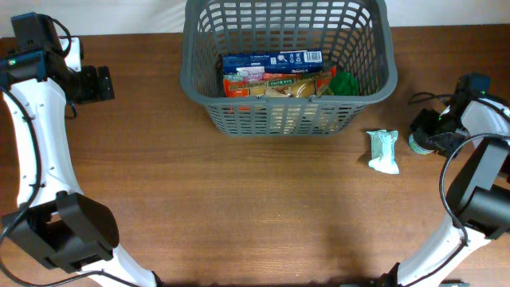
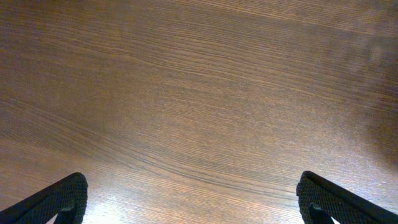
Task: Pack container
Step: 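Lower the right gripper onto the tin can and grasp it, then lift the tin can and lower it into the basket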
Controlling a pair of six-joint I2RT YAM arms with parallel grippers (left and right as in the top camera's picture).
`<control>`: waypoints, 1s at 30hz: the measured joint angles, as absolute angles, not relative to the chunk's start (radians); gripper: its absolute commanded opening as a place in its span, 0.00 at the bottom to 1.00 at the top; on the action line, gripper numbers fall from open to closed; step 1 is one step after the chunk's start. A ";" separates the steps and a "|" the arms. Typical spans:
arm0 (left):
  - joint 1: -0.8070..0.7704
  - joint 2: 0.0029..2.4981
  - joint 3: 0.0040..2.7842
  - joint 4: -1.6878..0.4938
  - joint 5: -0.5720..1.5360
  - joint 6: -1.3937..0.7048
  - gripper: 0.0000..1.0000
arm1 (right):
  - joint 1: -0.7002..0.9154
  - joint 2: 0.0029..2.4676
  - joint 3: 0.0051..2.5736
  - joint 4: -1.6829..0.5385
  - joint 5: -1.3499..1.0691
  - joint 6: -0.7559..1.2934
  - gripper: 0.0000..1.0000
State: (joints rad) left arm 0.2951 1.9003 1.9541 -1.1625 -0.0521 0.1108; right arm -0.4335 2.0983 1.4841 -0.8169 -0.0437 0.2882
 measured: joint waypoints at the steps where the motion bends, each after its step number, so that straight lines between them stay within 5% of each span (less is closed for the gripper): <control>1: 0.295 1.900 1.954 -1.163 -0.052 0.111 0.99 | -0.433 2.106 1.484 -0.817 -0.044 0.289 0.83; 12: 0.295 1.900 1.954 -1.163 -0.052 0.111 0.99 | -0.430 2.109 1.485 -0.802 -0.039 0.290 0.72; 18: 0.295 1.900 1.954 -1.163 -0.052 0.111 0.99 | -0.430 2.106 1.486 -0.798 -0.043 0.291 0.17; 30: 0.295 1.900 1.954 -1.163 -0.052 0.111 0.99 | -0.430 2.098 1.700 -1.085 -0.044 0.291 0.11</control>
State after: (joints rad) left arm 0.2951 1.9003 1.9541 -1.1625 -0.0517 0.1108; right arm -0.4301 2.0979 1.7000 -1.0855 -0.0437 0.2913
